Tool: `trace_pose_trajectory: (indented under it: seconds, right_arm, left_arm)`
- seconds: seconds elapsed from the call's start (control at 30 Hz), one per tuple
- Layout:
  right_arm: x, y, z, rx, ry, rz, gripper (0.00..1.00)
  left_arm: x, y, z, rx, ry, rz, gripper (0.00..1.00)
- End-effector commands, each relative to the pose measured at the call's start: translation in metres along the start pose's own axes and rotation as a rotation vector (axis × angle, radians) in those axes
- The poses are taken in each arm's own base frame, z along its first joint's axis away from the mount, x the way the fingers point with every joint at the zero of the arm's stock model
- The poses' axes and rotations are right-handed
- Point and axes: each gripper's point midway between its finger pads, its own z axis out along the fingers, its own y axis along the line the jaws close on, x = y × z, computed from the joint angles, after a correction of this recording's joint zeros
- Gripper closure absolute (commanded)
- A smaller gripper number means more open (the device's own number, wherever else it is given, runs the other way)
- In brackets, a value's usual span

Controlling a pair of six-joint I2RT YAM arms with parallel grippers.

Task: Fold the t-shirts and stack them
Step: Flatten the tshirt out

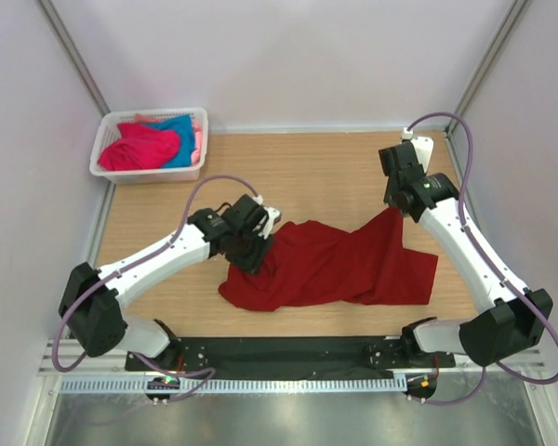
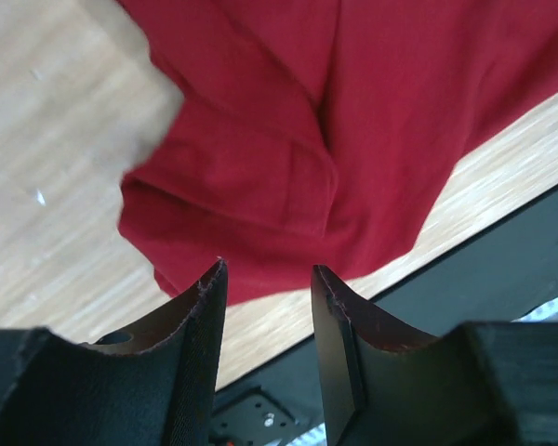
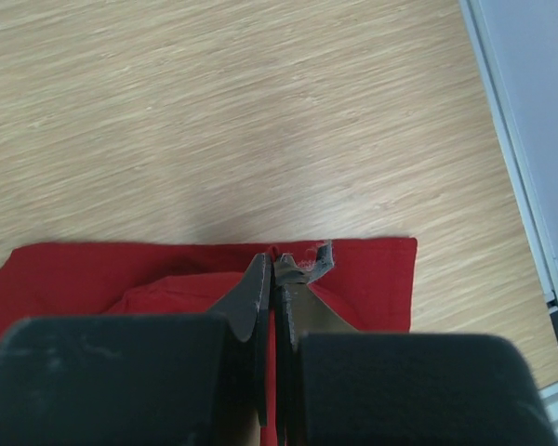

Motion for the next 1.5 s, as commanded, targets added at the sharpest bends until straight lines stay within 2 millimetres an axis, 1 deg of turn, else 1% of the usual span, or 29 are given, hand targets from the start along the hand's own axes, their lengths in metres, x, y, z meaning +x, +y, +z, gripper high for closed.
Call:
trace_pose_trajectory:
  seconds: [0.0, 0.13, 0.2, 0.23, 0.3, 0.33, 0.43, 0.57, 0.63, 0.77, 0.93, 1.2, 1.27, 1.3, 1.4, 1.43, 1.47]
  right_arm:
    - [-0.006, 0.003, 0.0, -0.036, -0.028, 0.065, 0.99]
    - [0.002, 0.002, 0.0, -0.048, -0.017, 0.084, 0.99]
    - [0.004, 0.001, 0.0, -0.052, -0.017, 0.095, 0.99]
    - [0.005, 0.0, 0.0, -0.051, -0.016, 0.097, 0.99]
    - [0.005, 0.0, 0.0, -0.053, -0.016, 0.1, 0.99]
    - [0.005, -0.001, 0.001, -0.051, -0.015, 0.104, 0.99]
    - [0.005, 0.0, 0.002, -0.05, -0.011, 0.109, 0.99]
    - [0.004, -0.001, 0.002, -0.049, -0.015, 0.118, 0.99]
    - [0.004, -0.001, 0.003, -0.049, -0.013, 0.119, 0.99]
    - [0.005, -0.001, 0.005, -0.048, -0.012, 0.129, 0.99]
    - [0.003, -0.001, 0.004, -0.051, -0.013, 0.133, 0.99]
    - [0.0, -0.005, 0.001, -0.047, -0.024, 0.142, 0.99]
    - [0.0, -0.007, 0.0, -0.047, -0.026, 0.142, 0.99]
    - [-0.001, -0.008, -0.001, -0.047, -0.03, 0.143, 0.99]
    - [-0.003, -0.01, -0.003, -0.046, -0.036, 0.144, 0.99]
    - [-0.004, -0.011, -0.004, -0.047, -0.039, 0.148, 0.99]
    - [-0.005, -0.013, -0.004, -0.043, -0.042, 0.148, 0.99]
  left_arm:
    - [0.012, -0.002, 0.003, 0.021, 0.009, 0.036, 0.57]
    - [0.018, -0.011, 0.017, 0.033, 0.042, 0.106, 0.57]
    - [0.015, -0.013, 0.021, 0.034, 0.04, 0.135, 0.57]
    - [0.017, -0.018, 0.025, 0.055, 0.05, 0.158, 0.57]
    - [0.013, -0.025, 0.027, 0.086, 0.041, 0.179, 0.56]
    - [0.014, -0.03, 0.028, 0.106, 0.046, 0.19, 0.56]
    - [0.018, -0.037, 0.033, 0.12, 0.066, 0.213, 0.55]
    - [0.03, -0.036, 0.042, 0.101, 0.103, 0.237, 0.55]
    - [0.033, -0.036, 0.046, 0.1, 0.115, 0.248, 0.55]
    - [0.031, -0.035, 0.052, 0.078, 0.116, 0.264, 0.55]
    - [0.034, -0.026, 0.06, 0.027, 0.13, 0.286, 0.55]
    - [0.033, -0.023, 0.066, 0.0, 0.124, 0.296, 0.57]
    - [0.034, -0.023, 0.067, 0.0, 0.128, 0.299, 0.59]
    - [0.032, -0.018, 0.068, -0.029, 0.119, 0.304, 0.6]
    - [0.029, -0.018, 0.069, -0.034, 0.105, 0.303, 0.7]
    - [0.028, -0.018, 0.069, -0.036, 0.1, 0.303, 0.79]
    - [0.028, -0.019, 0.069, -0.039, 0.096, 0.304, 0.84]
